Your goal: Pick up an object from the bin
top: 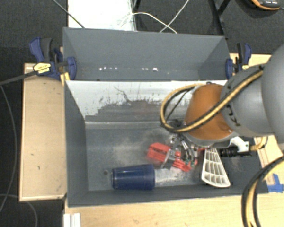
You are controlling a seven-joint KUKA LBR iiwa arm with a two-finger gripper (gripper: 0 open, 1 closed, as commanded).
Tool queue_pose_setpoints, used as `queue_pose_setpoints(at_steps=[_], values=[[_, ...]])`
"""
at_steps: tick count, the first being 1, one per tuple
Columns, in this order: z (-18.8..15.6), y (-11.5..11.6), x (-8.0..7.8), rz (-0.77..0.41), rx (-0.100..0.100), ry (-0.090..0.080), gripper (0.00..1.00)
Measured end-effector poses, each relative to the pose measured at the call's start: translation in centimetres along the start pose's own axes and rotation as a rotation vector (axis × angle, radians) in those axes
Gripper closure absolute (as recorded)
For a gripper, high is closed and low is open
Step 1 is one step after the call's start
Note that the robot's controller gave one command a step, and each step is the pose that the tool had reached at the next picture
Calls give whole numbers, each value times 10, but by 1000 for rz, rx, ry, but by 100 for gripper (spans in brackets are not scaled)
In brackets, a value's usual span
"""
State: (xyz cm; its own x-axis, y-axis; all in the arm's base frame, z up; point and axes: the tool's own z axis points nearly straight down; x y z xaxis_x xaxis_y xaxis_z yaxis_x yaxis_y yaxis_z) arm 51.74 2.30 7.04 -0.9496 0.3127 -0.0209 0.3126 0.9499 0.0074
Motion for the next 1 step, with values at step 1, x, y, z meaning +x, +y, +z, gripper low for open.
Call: queue_pose_setpoints(at_steps=[1], values=[[0,0,0,0,0,0,100]])
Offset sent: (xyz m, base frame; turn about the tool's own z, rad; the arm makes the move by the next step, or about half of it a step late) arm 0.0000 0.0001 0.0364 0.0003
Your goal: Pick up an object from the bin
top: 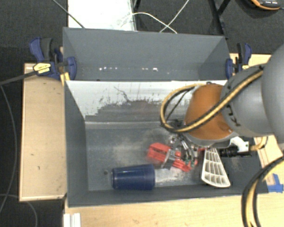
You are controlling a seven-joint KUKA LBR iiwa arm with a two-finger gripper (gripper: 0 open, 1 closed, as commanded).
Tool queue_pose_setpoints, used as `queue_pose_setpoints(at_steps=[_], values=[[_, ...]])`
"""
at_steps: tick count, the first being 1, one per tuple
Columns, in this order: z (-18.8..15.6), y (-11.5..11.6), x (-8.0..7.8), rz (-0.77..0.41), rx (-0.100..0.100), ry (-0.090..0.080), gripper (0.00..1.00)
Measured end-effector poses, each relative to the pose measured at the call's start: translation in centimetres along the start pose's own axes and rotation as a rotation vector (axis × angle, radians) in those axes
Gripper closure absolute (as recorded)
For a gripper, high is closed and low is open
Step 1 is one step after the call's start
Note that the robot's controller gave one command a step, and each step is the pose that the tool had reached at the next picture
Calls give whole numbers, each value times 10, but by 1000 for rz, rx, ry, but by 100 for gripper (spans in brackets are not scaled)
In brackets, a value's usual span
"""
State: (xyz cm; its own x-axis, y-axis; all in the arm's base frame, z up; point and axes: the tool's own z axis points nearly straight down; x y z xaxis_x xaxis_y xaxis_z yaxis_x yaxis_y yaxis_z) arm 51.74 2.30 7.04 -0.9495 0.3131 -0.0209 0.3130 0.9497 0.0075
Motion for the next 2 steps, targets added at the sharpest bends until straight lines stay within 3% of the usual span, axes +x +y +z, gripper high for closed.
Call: queue_pose_setpoints(at_steps=[1,2], values=[[-9,0,1,0,0,-1,100],[-40,-1,2,-2,2,6,100]])
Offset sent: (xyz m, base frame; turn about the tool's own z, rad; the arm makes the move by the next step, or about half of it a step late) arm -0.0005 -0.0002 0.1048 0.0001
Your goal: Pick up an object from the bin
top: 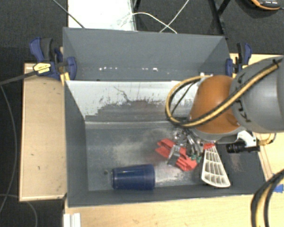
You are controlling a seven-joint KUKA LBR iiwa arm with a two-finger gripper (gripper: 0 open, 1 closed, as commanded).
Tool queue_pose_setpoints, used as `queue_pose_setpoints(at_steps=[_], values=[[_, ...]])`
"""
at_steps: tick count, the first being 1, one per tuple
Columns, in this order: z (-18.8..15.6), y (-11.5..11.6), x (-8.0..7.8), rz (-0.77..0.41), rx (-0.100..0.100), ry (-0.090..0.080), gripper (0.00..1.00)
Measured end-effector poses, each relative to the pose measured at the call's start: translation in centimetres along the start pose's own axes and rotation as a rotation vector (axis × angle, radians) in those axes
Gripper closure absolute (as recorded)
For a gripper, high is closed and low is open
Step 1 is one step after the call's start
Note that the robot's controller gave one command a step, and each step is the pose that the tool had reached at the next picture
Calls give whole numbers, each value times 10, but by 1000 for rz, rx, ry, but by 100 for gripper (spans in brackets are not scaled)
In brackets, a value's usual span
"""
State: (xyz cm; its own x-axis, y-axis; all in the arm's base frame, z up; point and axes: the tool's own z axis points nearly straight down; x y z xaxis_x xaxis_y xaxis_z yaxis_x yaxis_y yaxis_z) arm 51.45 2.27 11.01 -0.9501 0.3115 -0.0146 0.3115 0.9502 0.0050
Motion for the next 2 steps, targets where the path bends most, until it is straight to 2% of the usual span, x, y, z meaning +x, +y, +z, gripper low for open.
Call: queue_pose_setpoints(at_steps=[1,2], values=[[-36,1,-3,-2,-3,-7,100],[-54,1,-3,-5,-4,-9,100]])
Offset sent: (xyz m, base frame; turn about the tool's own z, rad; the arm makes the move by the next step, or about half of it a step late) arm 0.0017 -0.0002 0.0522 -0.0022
